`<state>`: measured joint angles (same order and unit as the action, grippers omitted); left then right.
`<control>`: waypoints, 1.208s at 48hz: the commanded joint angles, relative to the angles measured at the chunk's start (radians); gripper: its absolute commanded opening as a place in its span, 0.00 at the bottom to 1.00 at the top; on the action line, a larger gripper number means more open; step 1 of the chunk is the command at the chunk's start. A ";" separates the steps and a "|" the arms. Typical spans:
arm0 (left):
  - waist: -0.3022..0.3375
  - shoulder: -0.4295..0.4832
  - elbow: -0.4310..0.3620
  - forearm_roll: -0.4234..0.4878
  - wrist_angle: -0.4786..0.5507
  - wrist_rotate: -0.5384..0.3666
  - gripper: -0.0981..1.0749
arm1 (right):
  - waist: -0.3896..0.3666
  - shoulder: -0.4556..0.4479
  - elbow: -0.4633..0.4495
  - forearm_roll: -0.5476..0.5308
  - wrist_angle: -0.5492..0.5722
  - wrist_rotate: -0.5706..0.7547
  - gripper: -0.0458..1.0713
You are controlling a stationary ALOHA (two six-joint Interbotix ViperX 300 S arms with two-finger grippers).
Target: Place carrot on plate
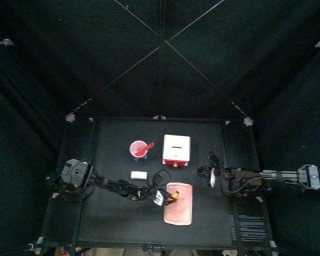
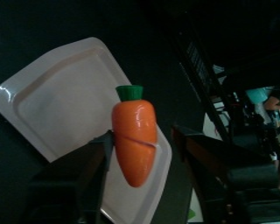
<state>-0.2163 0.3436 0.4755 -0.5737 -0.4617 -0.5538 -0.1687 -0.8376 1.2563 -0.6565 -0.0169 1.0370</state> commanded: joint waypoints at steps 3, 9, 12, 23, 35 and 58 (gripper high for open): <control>-0.002 -0.018 -0.021 0.000 -0.009 0.005 0.95 | 0.002 0.003 -0.012 0.002 -0.003 -0.002 0.11; -0.002 -0.031 -0.017 0.002 -0.009 0.011 0.95 | 0.000 0.003 -0.012 0.002 -0.003 -0.002 0.11; -0.002 -0.038 -0.014 0.014 -0.009 0.012 0.95 | 0.002 0.003 -0.012 0.002 -0.003 -0.002 0.11; -0.002 -0.064 0.002 0.055 -0.014 0.017 0.95 | 0.002 0.003 -0.012 0.002 -0.003 0.000 0.11; -0.002 -0.069 0.011 0.057 -0.014 0.021 0.95 | 0.002 0.003 -0.011 0.002 -0.003 0.000 0.11; 0.000 -0.103 0.043 0.081 -0.020 0.021 0.95 | 0.000 0.003 -0.011 0.002 -0.003 0.000 0.11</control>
<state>-0.2194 0.2684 0.5292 -0.4985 -0.4725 -0.5354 -0.1687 -0.8376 1.2563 -0.6565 -0.0169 1.0385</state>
